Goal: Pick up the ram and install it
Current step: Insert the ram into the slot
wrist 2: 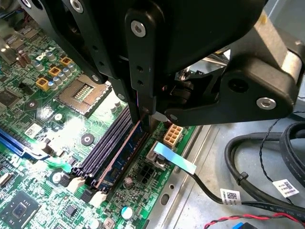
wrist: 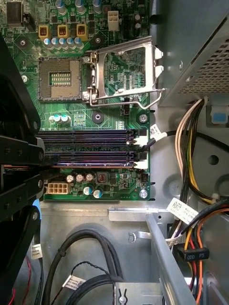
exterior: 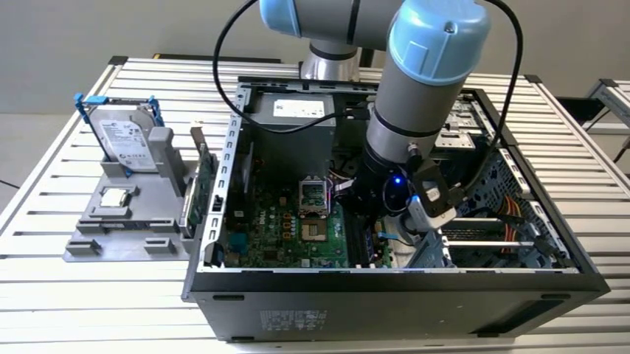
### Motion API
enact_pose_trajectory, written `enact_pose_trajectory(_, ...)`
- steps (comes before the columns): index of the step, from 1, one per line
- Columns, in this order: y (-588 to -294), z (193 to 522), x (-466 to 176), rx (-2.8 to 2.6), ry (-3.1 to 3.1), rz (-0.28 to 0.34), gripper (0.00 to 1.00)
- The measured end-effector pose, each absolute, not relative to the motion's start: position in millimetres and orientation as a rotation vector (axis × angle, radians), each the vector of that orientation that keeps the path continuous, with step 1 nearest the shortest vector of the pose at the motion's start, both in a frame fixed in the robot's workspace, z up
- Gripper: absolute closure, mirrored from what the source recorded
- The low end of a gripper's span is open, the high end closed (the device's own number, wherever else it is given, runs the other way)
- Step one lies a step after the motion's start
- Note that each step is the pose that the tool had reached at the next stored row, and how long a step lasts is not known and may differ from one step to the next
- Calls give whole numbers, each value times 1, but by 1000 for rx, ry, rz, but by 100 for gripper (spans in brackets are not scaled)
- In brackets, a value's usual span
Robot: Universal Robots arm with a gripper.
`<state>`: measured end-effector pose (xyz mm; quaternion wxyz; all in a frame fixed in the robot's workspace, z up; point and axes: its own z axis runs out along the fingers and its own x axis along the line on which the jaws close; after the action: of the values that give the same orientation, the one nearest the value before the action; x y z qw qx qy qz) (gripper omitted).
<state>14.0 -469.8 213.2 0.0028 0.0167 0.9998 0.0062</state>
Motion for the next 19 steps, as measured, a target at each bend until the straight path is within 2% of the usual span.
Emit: enact_pose_trajectory(19, -470, 212, 15, 91, 3144, 17, 100)
